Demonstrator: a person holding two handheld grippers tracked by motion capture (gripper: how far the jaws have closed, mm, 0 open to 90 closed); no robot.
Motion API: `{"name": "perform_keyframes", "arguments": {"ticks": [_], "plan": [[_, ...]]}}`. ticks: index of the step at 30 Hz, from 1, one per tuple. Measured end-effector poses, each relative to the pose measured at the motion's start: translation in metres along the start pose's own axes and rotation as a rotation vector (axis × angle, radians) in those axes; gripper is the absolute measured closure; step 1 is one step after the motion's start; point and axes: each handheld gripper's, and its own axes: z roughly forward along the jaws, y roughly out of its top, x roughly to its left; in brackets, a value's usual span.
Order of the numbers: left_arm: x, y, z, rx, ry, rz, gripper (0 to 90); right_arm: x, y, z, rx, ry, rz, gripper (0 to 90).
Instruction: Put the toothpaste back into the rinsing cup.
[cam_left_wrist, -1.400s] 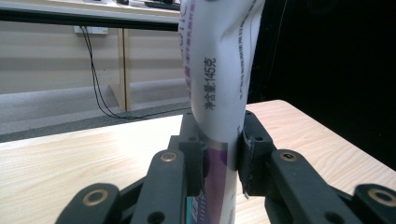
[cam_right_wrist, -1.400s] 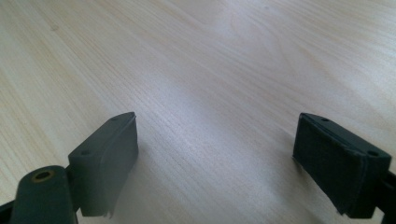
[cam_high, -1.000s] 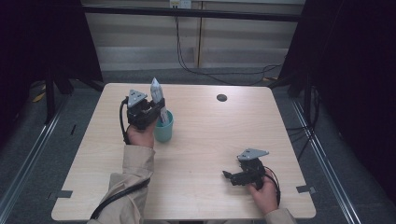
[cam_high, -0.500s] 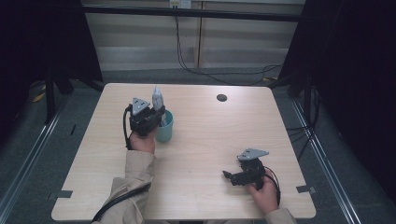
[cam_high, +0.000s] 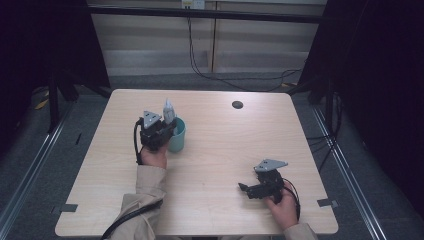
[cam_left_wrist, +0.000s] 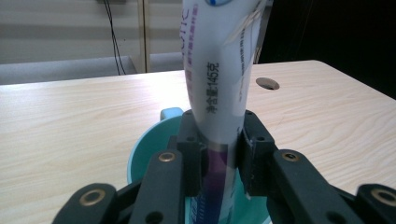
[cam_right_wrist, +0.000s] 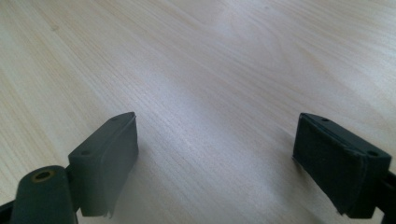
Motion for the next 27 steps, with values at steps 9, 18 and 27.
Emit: {"name": "perform_keyframes", "arguments": {"ticks": [9,18,27], "plan": [[-0.002,-0.005,0.0,0.007,-0.003,0.003,72.5,0.0,0.0,0.0,-0.001,0.002,0.0,13.4],[-0.003,-0.006,-0.003,0.004,-0.013,0.027,68.8,0.0,0.0,0.0,0.0,0.001,0.0,13.4],[0.0,-0.006,-0.01,0.018,-0.017,0.022,67.0,0.0,0.0,0.0,0.0,0.001,0.0,13.4]]}}
